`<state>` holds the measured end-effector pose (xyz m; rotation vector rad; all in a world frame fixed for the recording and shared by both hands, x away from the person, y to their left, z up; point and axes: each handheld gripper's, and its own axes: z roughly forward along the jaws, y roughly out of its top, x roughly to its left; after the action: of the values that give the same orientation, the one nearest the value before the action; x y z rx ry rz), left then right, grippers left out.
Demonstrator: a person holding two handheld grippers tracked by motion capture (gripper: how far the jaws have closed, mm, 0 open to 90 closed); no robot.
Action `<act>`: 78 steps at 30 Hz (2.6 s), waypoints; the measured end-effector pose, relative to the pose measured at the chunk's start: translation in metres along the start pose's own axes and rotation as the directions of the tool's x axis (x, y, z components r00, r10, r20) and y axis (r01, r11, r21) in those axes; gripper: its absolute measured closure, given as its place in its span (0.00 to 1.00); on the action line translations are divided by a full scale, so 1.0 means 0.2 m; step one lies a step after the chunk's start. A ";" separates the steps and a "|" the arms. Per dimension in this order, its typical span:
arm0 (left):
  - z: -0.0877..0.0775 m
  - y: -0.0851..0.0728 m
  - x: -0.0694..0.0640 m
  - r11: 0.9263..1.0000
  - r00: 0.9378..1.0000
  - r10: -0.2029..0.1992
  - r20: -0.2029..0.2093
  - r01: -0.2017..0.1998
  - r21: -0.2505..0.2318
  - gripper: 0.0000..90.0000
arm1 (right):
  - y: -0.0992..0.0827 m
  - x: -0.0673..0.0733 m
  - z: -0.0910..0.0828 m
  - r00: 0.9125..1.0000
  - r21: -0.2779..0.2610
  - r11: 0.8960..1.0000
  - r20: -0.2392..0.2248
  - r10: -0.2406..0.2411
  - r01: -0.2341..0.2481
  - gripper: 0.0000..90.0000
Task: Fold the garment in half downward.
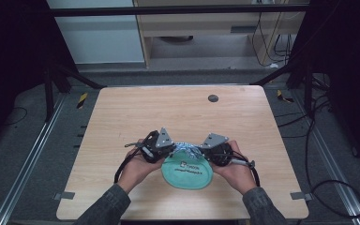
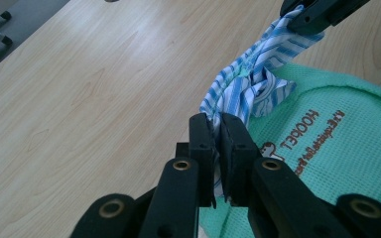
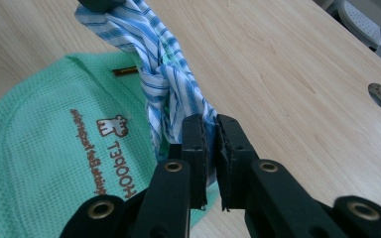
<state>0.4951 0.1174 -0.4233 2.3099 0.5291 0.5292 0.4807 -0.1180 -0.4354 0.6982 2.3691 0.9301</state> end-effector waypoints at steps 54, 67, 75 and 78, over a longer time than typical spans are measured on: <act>-0.02 -0.17 -0.09 0.997 0.997 -0.062 0.047 0.064 -0.041 0.93 | -0.09 0.14 -0.03 0.999 -0.006 1.000 -0.036 -0.011 0.011 0.91; -0.04 -0.19 -0.10 0.998 0.997 -0.056 0.051 0.058 -0.030 0.92 | -0.11 0.16 -0.05 0.999 0.012 1.000 -0.045 -0.010 0.011 0.88; -0.04 -0.21 -0.13 0.999 0.998 -0.043 0.055 0.044 -0.025 0.94 | -0.13 0.18 -0.05 0.998 0.023 0.999 -0.051 -0.030 0.031 0.93; -0.04 -0.23 -0.14 0.999 0.997 -0.039 0.060 0.041 -0.029 0.94 | -0.14 0.20 -0.05 0.998 0.027 0.999 -0.053 -0.032 0.034 0.95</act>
<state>0.4571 0.1380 -0.4560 2.2743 0.5344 0.4451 0.4379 -0.1162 -0.4600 0.6505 2.4370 0.9134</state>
